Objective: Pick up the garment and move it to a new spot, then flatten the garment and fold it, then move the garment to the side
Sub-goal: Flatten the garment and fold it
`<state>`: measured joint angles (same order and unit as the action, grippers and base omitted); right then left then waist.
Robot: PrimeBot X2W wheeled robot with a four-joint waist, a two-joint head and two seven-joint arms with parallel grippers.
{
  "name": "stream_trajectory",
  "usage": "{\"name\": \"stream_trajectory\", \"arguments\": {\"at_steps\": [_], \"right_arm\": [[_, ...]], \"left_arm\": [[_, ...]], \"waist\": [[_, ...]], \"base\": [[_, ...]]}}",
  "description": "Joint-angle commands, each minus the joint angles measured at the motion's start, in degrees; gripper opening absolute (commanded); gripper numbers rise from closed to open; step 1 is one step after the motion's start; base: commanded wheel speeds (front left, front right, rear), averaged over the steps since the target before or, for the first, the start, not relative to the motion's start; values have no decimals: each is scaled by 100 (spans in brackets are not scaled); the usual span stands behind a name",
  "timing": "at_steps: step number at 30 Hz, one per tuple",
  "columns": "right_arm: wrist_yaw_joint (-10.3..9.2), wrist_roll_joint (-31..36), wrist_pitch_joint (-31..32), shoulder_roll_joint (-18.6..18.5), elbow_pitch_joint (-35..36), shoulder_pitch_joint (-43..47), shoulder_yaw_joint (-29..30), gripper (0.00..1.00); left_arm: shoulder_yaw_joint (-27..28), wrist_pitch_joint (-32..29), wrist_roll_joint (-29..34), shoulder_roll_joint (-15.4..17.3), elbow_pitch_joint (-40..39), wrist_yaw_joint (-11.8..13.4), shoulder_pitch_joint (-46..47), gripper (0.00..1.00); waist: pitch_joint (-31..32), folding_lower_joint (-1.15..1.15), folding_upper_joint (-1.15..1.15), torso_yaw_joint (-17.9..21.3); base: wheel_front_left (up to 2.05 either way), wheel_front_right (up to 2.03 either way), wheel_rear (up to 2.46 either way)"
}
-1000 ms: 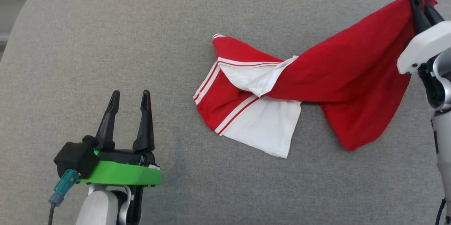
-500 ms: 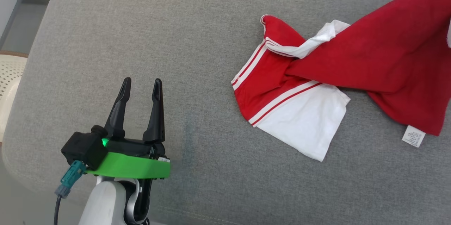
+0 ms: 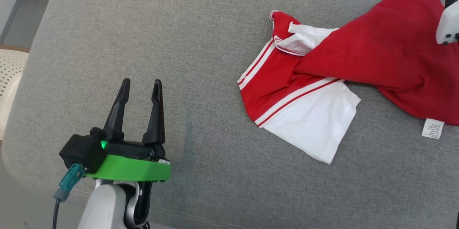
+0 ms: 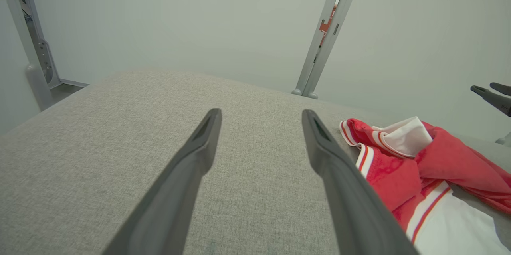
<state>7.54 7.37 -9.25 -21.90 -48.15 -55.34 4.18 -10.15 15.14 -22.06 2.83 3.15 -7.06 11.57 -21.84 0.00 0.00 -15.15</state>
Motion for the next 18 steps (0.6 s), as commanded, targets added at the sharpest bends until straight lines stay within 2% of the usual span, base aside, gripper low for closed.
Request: {"name": "stream_trajectory", "arguments": {"at_steps": [1, 9, 13, 18], "right_arm": [[-11, -63, -60, 52, -16, 9, 15, 100], [-11, -751, -404, 523, 480, 835, -184, 100], [-11, -1181, -309, 683, 799, 1515, -394, 100], [-11, -1433, -238, 786, 1369, 2462, -381, 100]], "left_arm": [[37, -3, 28, 14, 21, 23, 0, 100], [411, -3, 184, 15, 183, 47, -279, 100], [622, -3, 248, 15, 230, 42, -454, 100], [788, -3, 290, 15, 265, 15, -669, 100]], "waist": [[141, 0, 0, 134], [704, 0, 0, 678], [958, 0, 0, 958], [1225, 0, 0, 1221]], "base": [[0, 0, 0], [0, 0, 0], [0, 0, 0], [0, 0, 0]]}}
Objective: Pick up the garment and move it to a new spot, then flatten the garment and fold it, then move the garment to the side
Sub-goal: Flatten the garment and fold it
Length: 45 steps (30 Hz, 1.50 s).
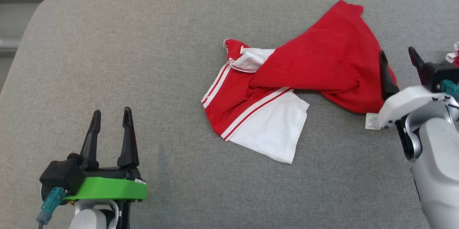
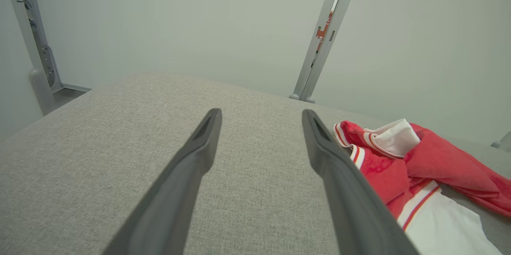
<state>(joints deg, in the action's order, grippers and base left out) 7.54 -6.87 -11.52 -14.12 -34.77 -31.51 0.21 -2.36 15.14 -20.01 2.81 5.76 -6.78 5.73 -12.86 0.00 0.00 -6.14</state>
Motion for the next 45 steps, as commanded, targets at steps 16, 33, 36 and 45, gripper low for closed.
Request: {"name": "stream_trajectory", "arguments": {"at_steps": [16, 33, 36, 45], "right_arm": [[-11, 296, -367, 850, 2273, 2507, 529, 100], [-11, 161, -367, 953, 2727, 2759, 338, 100], [-11, 125, -367, 981, 2747, 2781, 204, 100], [-11, 9, -367, 1040, 2741, 2608, -104, 100]], "left_arm": [[148, -3, 177, 17, 191, -52, -470, 100], [-279, -3, 259, 17, 814, -67, -41, 100], [-592, -3, 112, 17, 1281, -70, 233, 100], [-1137, -2, -345, 24, 3341, 84, 1314, 100]], "waist": [[738, 0, 0, 529], [567, 0, 0, 718], [504, 0, 0, 855], [272, 0, 0, 1472]], "base": [[0, 0, 0], [0, 0, 0], [0, 0, 0], [0, 0, 0]]}}
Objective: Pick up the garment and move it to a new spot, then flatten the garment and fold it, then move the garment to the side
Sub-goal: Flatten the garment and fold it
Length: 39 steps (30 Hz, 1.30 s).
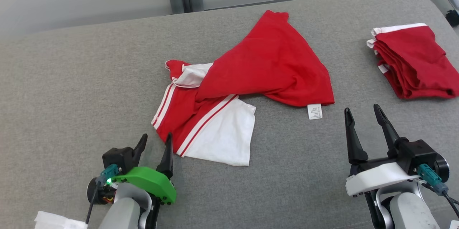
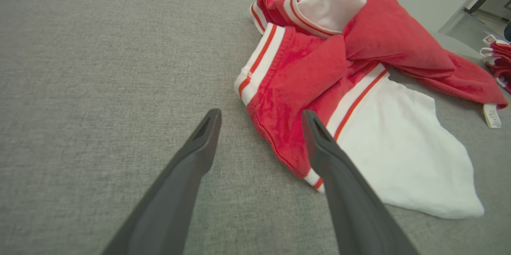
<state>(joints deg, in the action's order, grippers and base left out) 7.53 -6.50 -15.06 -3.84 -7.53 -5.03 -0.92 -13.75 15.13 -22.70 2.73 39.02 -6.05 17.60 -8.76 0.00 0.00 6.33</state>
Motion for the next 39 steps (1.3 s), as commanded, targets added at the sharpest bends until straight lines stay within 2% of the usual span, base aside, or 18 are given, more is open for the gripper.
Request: {"name": "stream_trajectory", "arguments": {"at_steps": [1, 8, 9, 10, 12, 21, 28, 32, 33, 34, 39], "right_arm": [[-10, -32, -14, 16, 25, -54, 9, 100], [-9, -45, -14, 39, 64, -84, 50, 100], [-9, -49, -14, 42, 71, -82, 58, 100], [-10, -48, -14, 46, 78, -82, 65, 100], [-10, -39, -14, 52, 92, -80, 92, 100], [-10, 10, -14, 69, 117, -91, 159, 100], [-10, 41, -14, 76, 82, -100, 156, 100], [-9, 55, -14, 77, 58, -93, 133, 100], [-9, 56, -14, 77, 52, -91, 129, 100], [-9, 56, -14, 77, 47, -86, 133, 100], [-10, 71, -14, 43, 56, -39, 168, 100]], "left_arm": [[-7, -2, -114, 30, 161, 44, 233, 100], [40, -1, -246, 30, 898, 248, 703, 100], [36, -2, -264, 30, 991, 216, 765, 26], [50, -3, -269, 31, 1031, 190, 810, 0], [177, -3, -281, 87, 1047, 200, 860, 0], [1011, -1, -33, 340, 471, 594, 638, 0], [1396, -1, 297, 301, 160, 811, 385, 0], [1485, -1, 436, 242, 100, 816, 314, 0], [1500, -1, 472, 232, 87, 806, 303, 33], [1505, -1, 536, 221, 40, 788, 300, 100], [1624, -1, 714, 146, -354, 598, 147, 100]], "waist": [[-170, 0, 0, 291], [-287, 0, 0, 550], [-298, 0, 0, 566], [-309, 0, 0, 573], [-330, 0, 0, 574], [-365, 0, 0, 420], [-330, 0, 0, 281], [-288, 0, 0, 229], [-278, 0, 0, 219], [-262, 0, 0, 203], [-153, 0, 0, 133]], "base": [[0, 0, 0], [0, 0, 0], [0, 0, 0], [0, 0, 0], [0, 0, 0], [0, 0, 0], [0, 0, 0], [0, 0, 0], [0, 0, 0], [0, 0, 0], [0, 0, 0]]}}
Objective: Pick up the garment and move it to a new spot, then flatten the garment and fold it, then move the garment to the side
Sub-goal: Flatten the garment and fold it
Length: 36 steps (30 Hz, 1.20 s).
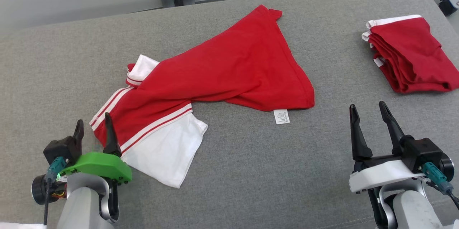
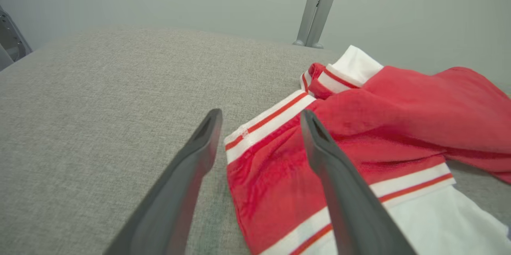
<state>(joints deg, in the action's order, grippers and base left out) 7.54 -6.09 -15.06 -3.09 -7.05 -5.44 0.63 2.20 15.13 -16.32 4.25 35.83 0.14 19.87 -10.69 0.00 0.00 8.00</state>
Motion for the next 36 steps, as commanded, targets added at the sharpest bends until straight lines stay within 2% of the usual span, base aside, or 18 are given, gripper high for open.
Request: {"name": "stream_trajectory", "arguments": {"at_steps": [1, 9, 15, 25, 36], "right_arm": [[-11, 34, -14, -45, 21, 18, 43, 100], [-11, 93, -14, -134, 76, 140, 224, 100], [-11, 85, -14, -227, -81, 231, 268, 100], [-11, 20, -14, -219, -484, 433, 216, 100], [-11, -70, -14, -240, -791, 370, 148, 100]], "left_arm": [[68, -2, 116, -18, -157, -62, -148, 100], [269, -1, 311, -110, -1703, -526, -849, 100], [115, -2, 142, -128, -2650, -668, -1374, 100], [-151, -2, 107, -130, -2791, -721, -1909, 100], [-260, -2, 110, -130, -2662, -742, -2139, 100]], "waist": [[72, 0, 0, -59], [325, 0, 0, -356], [572, 0, 0, -664], [1006, 0, 0, -954], [1102, 0, 0, -876]], "base": [[0, 0, 0], [0, 0, 0], [0, 0, 0], [0, 0, 0], [0, 0, 0]]}}
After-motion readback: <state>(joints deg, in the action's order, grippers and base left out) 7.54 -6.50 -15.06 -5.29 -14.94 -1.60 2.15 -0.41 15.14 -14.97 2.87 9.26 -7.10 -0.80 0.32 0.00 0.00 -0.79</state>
